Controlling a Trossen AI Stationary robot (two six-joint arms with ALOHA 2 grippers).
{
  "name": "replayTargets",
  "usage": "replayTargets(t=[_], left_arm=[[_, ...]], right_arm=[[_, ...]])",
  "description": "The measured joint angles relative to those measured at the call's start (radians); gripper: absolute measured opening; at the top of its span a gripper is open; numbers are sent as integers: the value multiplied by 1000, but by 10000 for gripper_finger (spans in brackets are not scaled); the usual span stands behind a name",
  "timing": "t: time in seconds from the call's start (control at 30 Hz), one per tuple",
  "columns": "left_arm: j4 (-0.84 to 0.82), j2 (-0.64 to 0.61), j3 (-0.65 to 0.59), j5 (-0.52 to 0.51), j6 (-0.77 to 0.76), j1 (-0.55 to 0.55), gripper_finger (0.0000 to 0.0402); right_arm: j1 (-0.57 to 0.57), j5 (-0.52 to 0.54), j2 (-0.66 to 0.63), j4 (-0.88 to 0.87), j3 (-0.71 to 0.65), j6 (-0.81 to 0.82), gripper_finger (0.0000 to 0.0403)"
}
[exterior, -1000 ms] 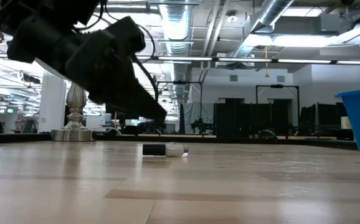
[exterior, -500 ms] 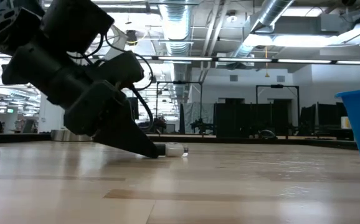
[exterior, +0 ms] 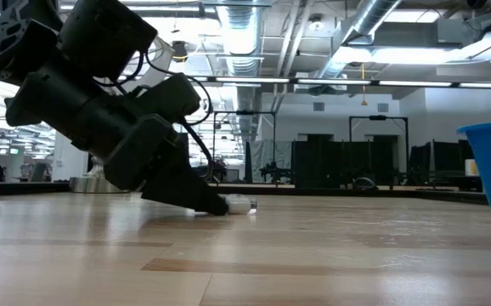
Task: Pick & Place Nail Polish
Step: Put the white nail polish into the blue bin
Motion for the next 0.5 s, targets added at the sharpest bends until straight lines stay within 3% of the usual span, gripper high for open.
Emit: replayTargets(t=[0.4, 0.5], left_arm=[[-6, 3, -2, -6, -16, 1, 57], [-6, 3, -2, 3, -54, 2, 54]], right_arm=[[0, 0, 0, 0, 0, 2, 177], [0, 0, 0, 0, 0, 2, 177]])
